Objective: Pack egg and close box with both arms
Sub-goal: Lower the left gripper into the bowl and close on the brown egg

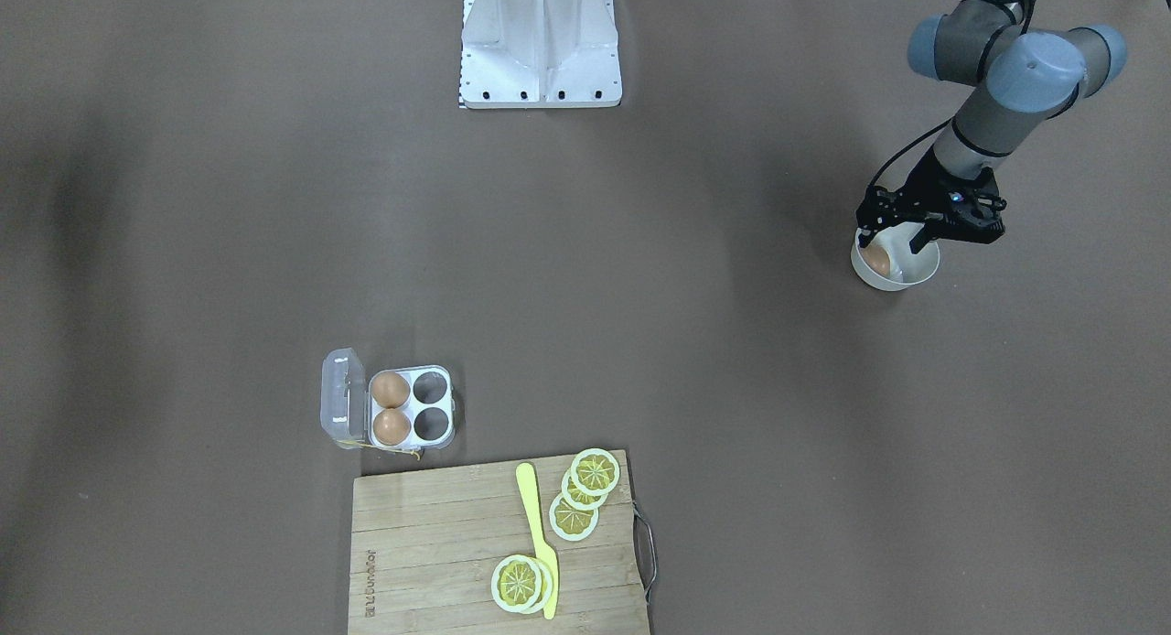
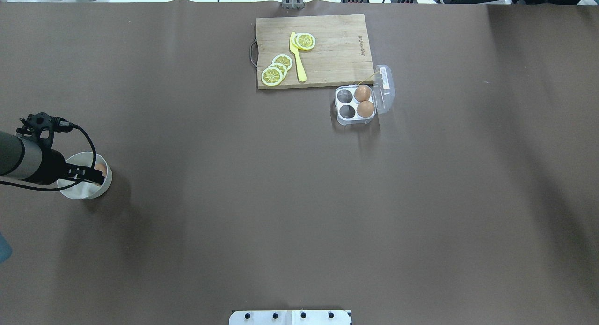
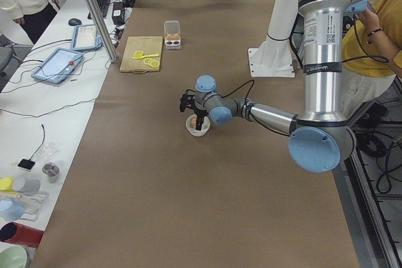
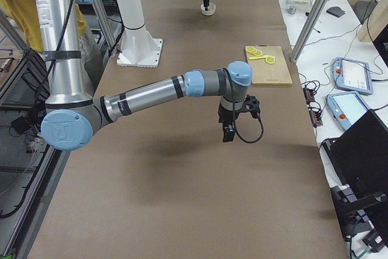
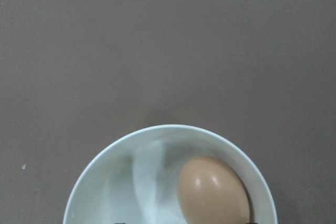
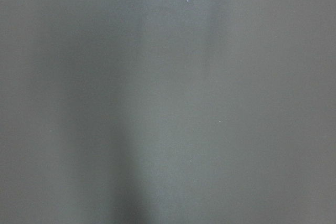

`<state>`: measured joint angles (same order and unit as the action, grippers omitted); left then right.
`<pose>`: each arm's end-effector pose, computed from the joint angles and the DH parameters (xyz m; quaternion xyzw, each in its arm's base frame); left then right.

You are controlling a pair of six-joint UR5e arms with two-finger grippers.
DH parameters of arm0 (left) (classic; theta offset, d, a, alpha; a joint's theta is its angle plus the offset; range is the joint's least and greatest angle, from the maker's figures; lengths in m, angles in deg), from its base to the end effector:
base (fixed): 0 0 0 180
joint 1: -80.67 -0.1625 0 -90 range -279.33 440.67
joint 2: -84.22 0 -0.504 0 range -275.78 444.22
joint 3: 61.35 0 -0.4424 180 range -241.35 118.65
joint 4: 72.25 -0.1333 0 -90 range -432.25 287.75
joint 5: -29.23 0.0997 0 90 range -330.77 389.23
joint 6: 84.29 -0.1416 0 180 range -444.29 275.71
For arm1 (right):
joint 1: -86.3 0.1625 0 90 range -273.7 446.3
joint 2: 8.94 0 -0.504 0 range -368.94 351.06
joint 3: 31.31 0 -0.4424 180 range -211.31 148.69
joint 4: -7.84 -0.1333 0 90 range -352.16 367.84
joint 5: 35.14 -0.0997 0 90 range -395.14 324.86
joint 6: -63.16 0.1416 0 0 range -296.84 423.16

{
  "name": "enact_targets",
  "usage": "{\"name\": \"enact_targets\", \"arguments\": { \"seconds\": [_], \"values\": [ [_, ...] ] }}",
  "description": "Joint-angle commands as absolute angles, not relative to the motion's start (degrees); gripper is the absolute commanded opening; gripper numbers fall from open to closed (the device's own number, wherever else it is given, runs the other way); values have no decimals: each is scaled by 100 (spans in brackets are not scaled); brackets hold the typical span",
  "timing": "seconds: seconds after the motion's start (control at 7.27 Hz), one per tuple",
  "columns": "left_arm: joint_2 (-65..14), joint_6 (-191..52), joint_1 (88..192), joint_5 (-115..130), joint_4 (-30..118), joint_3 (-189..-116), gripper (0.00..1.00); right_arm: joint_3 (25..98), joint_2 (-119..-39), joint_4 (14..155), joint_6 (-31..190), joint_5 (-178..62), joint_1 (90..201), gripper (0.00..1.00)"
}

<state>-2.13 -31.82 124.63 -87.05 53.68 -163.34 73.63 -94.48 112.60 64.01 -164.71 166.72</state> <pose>0.3582 -0.4435 0.6226 0.0800 0.4154 0.0349 0.9054 -0.0515 -0.5640 0.6188 0.0072 -0.3403 -0.0852 0.9364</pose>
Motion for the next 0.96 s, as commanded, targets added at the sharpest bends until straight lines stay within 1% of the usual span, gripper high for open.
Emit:
{"name": "enact_targets", "arguments": {
  "seconds": [0.0,0.28,0.83],
  "values": [
    [-253,-3182,12462,-8705,5370,-16243,81,7363,-9445,11260,6404,-16478,16672,100],
    [-349,-3191,12462,-8705,5370,-16076,81,7372,-9437,11260,6413,-16469,16672,100],
    [-393,-3191,12462,-8705,5370,-16067,81,7363,-9454,11260,6404,-16469,16663,100]
  ]
}}
